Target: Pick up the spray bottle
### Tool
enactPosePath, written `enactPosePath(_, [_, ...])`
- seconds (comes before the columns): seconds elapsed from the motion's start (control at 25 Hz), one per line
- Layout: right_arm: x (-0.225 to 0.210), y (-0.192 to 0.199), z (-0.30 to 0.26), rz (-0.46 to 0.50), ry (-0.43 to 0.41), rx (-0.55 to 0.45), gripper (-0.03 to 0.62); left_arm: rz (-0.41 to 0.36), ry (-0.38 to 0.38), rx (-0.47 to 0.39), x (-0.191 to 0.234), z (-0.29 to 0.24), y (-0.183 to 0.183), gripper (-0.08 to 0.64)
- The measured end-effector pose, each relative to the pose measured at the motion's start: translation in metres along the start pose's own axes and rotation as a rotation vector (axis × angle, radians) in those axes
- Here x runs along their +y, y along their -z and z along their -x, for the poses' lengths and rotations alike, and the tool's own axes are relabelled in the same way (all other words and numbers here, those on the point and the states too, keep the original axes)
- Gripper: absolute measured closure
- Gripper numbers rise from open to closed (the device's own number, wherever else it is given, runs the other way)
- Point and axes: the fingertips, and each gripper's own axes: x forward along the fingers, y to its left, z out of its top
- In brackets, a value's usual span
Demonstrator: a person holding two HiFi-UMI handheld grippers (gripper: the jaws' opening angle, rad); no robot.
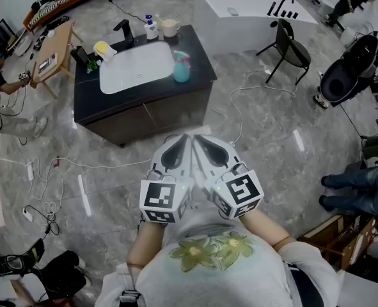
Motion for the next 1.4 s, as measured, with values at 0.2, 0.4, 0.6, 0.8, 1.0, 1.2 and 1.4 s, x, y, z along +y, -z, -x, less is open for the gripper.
enactPosePath(0.2, [-0.008, -0.006, -0.036, 0.005, 0.005, -0.004, 0.561, -0.001, 0.009, 0.002, 0.03, -0.021, -0.008, 0.551])
enactPosePath(0.4, [-0.013, -0.008, -0.075, -0.003, -0.015, 0.005, 0.561, 0.013, 0.007, 0.034, 0.066, -0.043, -0.01, 0.551])
enactPosePath(0.6, [-0.025, -0.011, -0.105, -0.022, 0.01, -0.003, 0.561, -0.002, 0.023, 0.043, 0.088, -0.061, -0.017, 0.551])
enactPosePath(0.8, [-0.029, -0.013, -0.132, -0.006, 0.024, -0.01, 0.561, 0.004, 0.036, 0.032, 0.111, -0.076, -0.021, 0.551])
enactPosePath(1.0, [-0.035, -0.024, -0.144, 0.042, 0.077, -0.05, 0.561, -0.005, 0.073, 0.007, 0.119, -0.089, -0.031, 0.551])
enactPosePath(1.2, [-0.039, -0.027, -0.152, 0.034, 0.08, -0.058, 0.56, 0.008, 0.091, 0.005, 0.126, -0.098, -0.032, 0.551])
enactPosePath(1.4, [-0.045, -0.025, -0.156, 0.029, 0.086, -0.041, 0.56, 0.018, 0.103, 0.015, 0.128, -0.106, -0.031, 0.551])
